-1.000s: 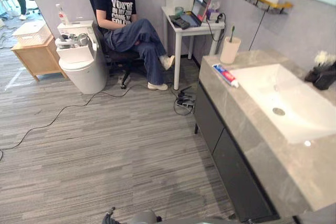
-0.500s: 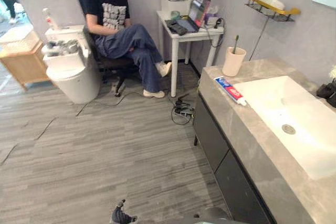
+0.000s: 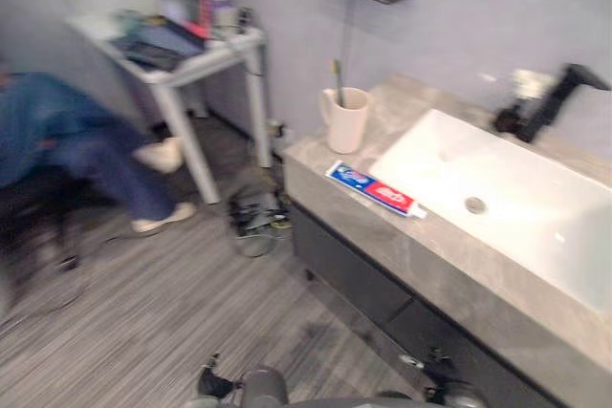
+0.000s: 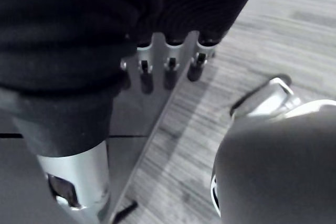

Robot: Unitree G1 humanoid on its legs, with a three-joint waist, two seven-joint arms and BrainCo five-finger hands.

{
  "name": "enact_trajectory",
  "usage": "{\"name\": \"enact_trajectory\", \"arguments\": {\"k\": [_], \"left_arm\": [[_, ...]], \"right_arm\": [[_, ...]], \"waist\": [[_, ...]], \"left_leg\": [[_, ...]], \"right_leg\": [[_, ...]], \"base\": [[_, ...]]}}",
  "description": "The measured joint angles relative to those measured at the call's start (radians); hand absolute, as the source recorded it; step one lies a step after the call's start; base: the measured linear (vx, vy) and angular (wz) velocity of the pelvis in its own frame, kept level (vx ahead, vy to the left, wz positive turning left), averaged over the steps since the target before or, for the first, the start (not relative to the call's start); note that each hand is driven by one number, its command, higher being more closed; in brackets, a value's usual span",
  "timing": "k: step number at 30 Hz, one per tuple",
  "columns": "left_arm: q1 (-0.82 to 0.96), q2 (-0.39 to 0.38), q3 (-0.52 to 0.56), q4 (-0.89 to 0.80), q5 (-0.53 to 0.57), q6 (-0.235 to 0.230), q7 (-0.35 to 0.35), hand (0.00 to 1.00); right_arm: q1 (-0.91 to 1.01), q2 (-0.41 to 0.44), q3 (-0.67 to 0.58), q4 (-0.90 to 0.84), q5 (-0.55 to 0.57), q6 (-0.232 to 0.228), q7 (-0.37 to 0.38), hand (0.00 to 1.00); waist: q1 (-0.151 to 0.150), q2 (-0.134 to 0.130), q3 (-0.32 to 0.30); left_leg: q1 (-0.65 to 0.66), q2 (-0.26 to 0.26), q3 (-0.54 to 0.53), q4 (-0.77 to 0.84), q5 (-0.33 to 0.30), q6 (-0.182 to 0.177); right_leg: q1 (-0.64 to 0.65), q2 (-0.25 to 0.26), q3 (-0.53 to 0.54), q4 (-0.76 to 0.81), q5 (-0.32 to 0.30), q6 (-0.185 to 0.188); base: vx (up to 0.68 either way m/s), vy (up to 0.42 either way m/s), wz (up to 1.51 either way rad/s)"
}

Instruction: Organize washtable

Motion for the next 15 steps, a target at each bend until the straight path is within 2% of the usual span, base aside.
{"name": "enact_trajectory", "arguments": {"k": [1, 2, 3, 4, 5, 6, 7, 8, 9, 11, 13, 15], "left_arm": [[-0.004, 0.0, -0.001, 0.003, -0.006, 0.0, 0.0, 0.0], [-0.012, 0.0, -0.002, 0.012, -0.01, 0.0, 0.006, 0.0], [-0.011, 0.001, -0.006, 0.025, -0.016, -0.001, 0.015, 0.0], [-0.013, -0.002, -0.017, 0.048, -0.029, -0.001, 0.019, 0.0], [-0.015, -0.003, -0.02, 0.051, -0.032, -0.001, 0.019, 0.0], [-0.016, -0.01, -0.02, 0.066, -0.05, -0.002, 0.02, 0.0], [-0.022, -0.015, -0.018, 0.084, -0.063, -0.001, 0.021, 0.0], [-0.024, -0.019, -0.018, 0.091, -0.088, 0.001, 0.019, 0.0], [-0.025, -0.033, -0.018, 0.087, -0.107, -0.005, 0.019, 0.0], [-0.025, -0.039, -0.018, 0.087, -0.108, -0.011, 0.019, 0.0], [-0.025, -0.058, 0.016, 0.082, -0.131, -0.023, 0.016, 0.0], [-0.021, -0.067, 0.036, 0.082, -0.161, -0.026, 0.016, 0.0]], "right_arm": [[-0.005, 0.001, 0.001, 0.0, 0.001, 0.0, 0.001, 0.0], [-0.016, -0.002, 0.013, 0.005, -0.001, -0.005, 0.004, 0.0], [-0.022, -0.008, 0.024, 0.011, -0.002, -0.008, 0.01, 0.0], [-0.036, -0.028, 0.045, 0.04, -0.003, -0.008, 0.018, 0.0], [-0.039, -0.033, 0.052, 0.044, -0.003, -0.008, 0.018, 0.0], [-0.044, -0.045, 0.067, 0.054, -0.004, -0.009, 0.018, 0.0], [-0.049, -0.051, 0.066, 0.058, -0.003, -0.009, 0.018, 0.0], [-0.058, -0.055, 0.065, 0.054, 0.0, -0.014, 0.017, 0.0], [-0.064, -0.059, 0.066, 0.068, -0.002, -0.015, 0.014, 0.0], [-0.066, -0.064, 0.065, 0.08, -0.002, -0.016, 0.009, 0.0], [-0.066, -0.081, 0.065, 0.096, -0.002, -0.016, 0.009, 0.0], [-0.067, -0.087, 0.064, 0.101, -0.003, -0.016, 0.01, 0.0]], "waist": [[-0.005, 0.0, 0.0], [-0.016, 0.0, 0.0], [-0.025, 0.001, 0.0], [-0.024, 0.017, -0.01], [-0.024, 0.023, -0.011], [-0.024, 0.036, -0.017], [-0.021, 0.036, -0.018], [-0.03, 0.06, -0.011], [-0.032, 0.062, -0.01], [-0.034, 0.062, -0.009], [-0.017, 0.073, -0.005], [-0.015, 0.08, -0.003]], "left_leg": [[0.02, -0.003, 0.045, -0.01, 0.002, 0.013], [0.061, -0.019, 0.119, -0.042, 0.012, 0.033], [0.091, -0.028, 0.173, -0.077, 0.021, 0.05], [0.129, -0.036, 0.262, -0.147, 0.043, 0.067], [0.134, -0.036, 0.277, -0.159, 0.048, 0.07], [0.15, -0.04, 0.327, -0.203, 0.068, 0.072], [0.157, -0.047, 0.342, -0.229, 0.082, 0.073], [0.165, -0.054, 0.34, -0.271, 0.116, 0.082], [0.191, -0.073, 0.332, -0.326, 0.176, 0.088], [0.194, -0.072, 0.32, -0.324, 0.194, 0.08], [0.187, -0.063, 0.303, -0.278, 0.2, 0.071], [0.15, -0.061, 0.249, -0.205, 0.212, 0.064]], "right_leg": [[-0.038, -0.025, -0.097, 0.066, -0.002, -0.019], [-0.081, -0.075, -0.303, 0.183, -0.021, -0.054], [-0.08, -0.099, -0.441, 0.235, -0.035, -0.077], [-0.064, -0.107, -0.614, 0.225, -0.07, -0.079], [-0.057, -0.1, -0.636, 0.207, -0.074, -0.071], [-0.037, -0.067, -0.681, 0.105, -0.081, -0.054], [-0.024, -0.054, -0.685, 0.028, -0.067, -0.022], [-0.016, -0.026, -0.671, -0.044, -0.022, -0.02], [0.007, -0.015, -0.65, -0.11, 0.016, -0.014], [0.027, -0.004, -0.644, -0.151, 0.034, -0.013], [0.046, 0.008, -0.62, -0.178, 0.046, -0.009], [0.068, 0.006, -0.607, -0.216, 0.064, -0.007]], "base": [[-0.03, 0.377, -1.72], [-0.05, 0.294, -1.37], [-0.06, 0.292, -1.83], [-0.04, 0.163, -1.38], [-0.03, 0.106, -1.56], [0.03, 0.062, -1.2], [0.03, 0.097, -1.37], [0.02, 0.049, -1.01], [-0.01, 0.02, -0.58], [-0.02, -0.021, -0.21], [-0.03, -0.004, -0.23], [-0.04, 0.045, -0.19]]}}
